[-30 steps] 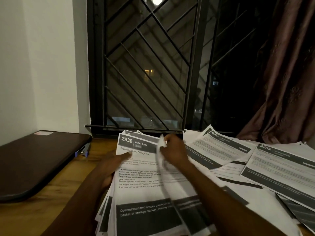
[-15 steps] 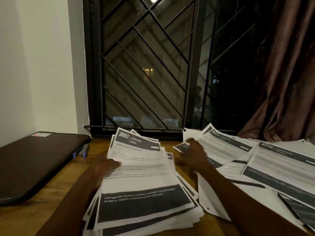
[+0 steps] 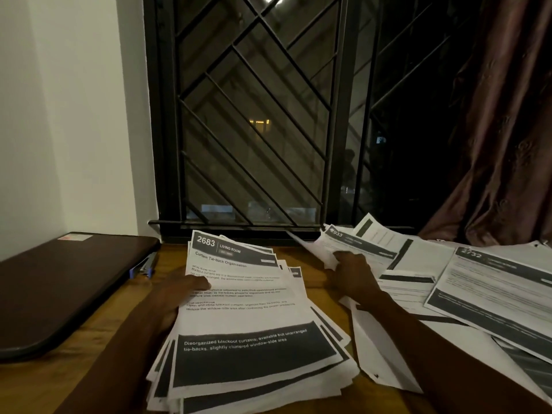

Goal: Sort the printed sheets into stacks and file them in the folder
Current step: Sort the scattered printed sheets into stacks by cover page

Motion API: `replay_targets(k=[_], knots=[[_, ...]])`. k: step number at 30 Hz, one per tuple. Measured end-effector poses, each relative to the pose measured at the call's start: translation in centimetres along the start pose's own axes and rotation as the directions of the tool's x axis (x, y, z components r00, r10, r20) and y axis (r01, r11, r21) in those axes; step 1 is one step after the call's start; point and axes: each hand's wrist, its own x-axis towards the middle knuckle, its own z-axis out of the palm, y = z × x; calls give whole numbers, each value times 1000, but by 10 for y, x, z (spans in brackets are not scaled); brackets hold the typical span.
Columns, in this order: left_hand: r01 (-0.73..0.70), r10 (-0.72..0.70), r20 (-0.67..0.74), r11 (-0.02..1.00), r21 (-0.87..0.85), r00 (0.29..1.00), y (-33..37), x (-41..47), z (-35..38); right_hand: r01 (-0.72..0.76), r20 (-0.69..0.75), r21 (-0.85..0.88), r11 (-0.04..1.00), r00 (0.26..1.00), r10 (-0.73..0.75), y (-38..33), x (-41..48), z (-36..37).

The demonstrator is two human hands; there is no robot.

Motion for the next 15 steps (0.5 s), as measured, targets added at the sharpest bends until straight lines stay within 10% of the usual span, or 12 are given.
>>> replay_targets(k=[7,15], knots=[[29,-28,10,982,-187,1000,3,-10,0,373,65,415,830,898,-435,-39,-41,-22],[-17,79,75,789,-614,994,-1,-5,1,441,421,259,859,749,-512,-38,-69,0]])
